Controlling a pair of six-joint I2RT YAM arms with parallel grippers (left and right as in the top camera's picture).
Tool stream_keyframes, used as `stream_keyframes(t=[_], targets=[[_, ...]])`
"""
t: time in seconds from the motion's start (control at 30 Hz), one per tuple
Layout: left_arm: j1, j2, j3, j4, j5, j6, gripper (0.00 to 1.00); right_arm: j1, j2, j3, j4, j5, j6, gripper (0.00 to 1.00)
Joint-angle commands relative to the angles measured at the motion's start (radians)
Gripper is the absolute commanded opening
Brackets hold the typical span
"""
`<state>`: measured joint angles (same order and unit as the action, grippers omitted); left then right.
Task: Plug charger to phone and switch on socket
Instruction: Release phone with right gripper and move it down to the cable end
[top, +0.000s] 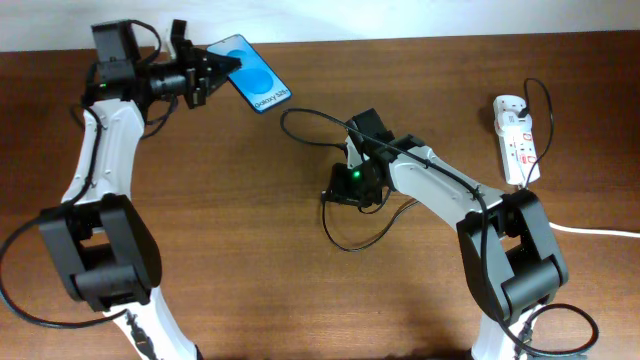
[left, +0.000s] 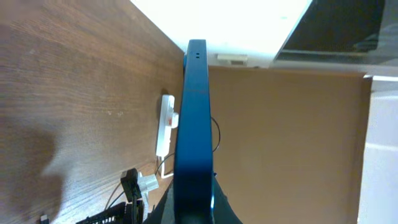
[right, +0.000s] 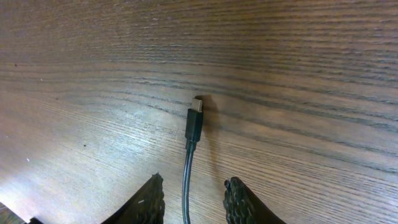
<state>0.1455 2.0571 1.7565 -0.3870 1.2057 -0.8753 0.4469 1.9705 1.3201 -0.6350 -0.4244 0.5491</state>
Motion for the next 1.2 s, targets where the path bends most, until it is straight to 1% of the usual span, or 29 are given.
stream_keyframes(t=[0.0, 0.07, 0.17, 0.27, 0.37, 0.53, 0.63, 0.7, 0.8, 0.87, 1.0, 1.03, 1.07, 1.17], targets=[[0.053, -0.002, 0.015, 0.042, 0.043, -0.061, 0.0, 0.011, 0.032, 0.025, 0.004, -0.01, 0.013, 0.33], [0.076, -0.002, 0.015, 0.046, 0.044, -0.068, 0.0, 0.013, 0.032, 0.026, 0.003, -0.014, 0.013, 0.3], [0.098, -0.002, 0.015, 0.046, 0.045, -0.068, 0.0, 0.026, 0.034, 0.026, 0.0, -0.037, 0.013, 0.3], [0.095, -0.002, 0.015, 0.046, 0.045, -0.068, 0.0, 0.05, 0.035, 0.044, -0.024, 0.003, 0.033, 0.31], [0.088, -0.002, 0.015, 0.046, 0.045, -0.068, 0.0, 0.067, 0.071, 0.098, -0.092, 0.037, 0.034, 0.31], [0.088, -0.002, 0.015, 0.046, 0.049, -0.067, 0.0, 0.091, 0.164, 0.237, -0.253, 0.06, 0.005, 0.31], [0.088, -0.002, 0.015, 0.046, 0.049, -0.067, 0.0, 0.096, 0.169, 0.246, -0.259, 0.066, 0.005, 0.29], [0.088, -0.002, 0.015, 0.046, 0.049, -0.067, 0.0, 0.096, 0.169, 0.246, -0.259, 0.067, 0.005, 0.25], [0.088, -0.002, 0.015, 0.046, 0.049, -0.067, 0.0, 0.096, 0.169, 0.246, -0.259, 0.067, 0.005, 0.09], [0.088, -0.002, 0.015, 0.046, 0.049, -0.067, 0.0, 0.094, 0.169, 0.257, -0.267, 0.066, -0.015, 0.04], [0.088, -0.002, 0.015, 0.046, 0.063, -0.067, 0.0, 0.093, 0.169, 0.269, -0.301, 0.063, -0.048, 0.04], [0.088, -0.002, 0.015, 0.046, 0.064, -0.067, 0.0, 0.097, 0.169, 0.269, -0.301, 0.067, -0.053, 0.08], [0.088, -0.002, 0.015, 0.046, 0.064, -0.067, 0.0, 0.097, 0.169, 0.269, -0.305, 0.068, -0.057, 0.15], [0.088, -0.002, 0.015, 0.046, 0.067, -0.067, 0.0, 0.096, 0.178, 0.269, -0.35, 0.057, -0.089, 0.25]])
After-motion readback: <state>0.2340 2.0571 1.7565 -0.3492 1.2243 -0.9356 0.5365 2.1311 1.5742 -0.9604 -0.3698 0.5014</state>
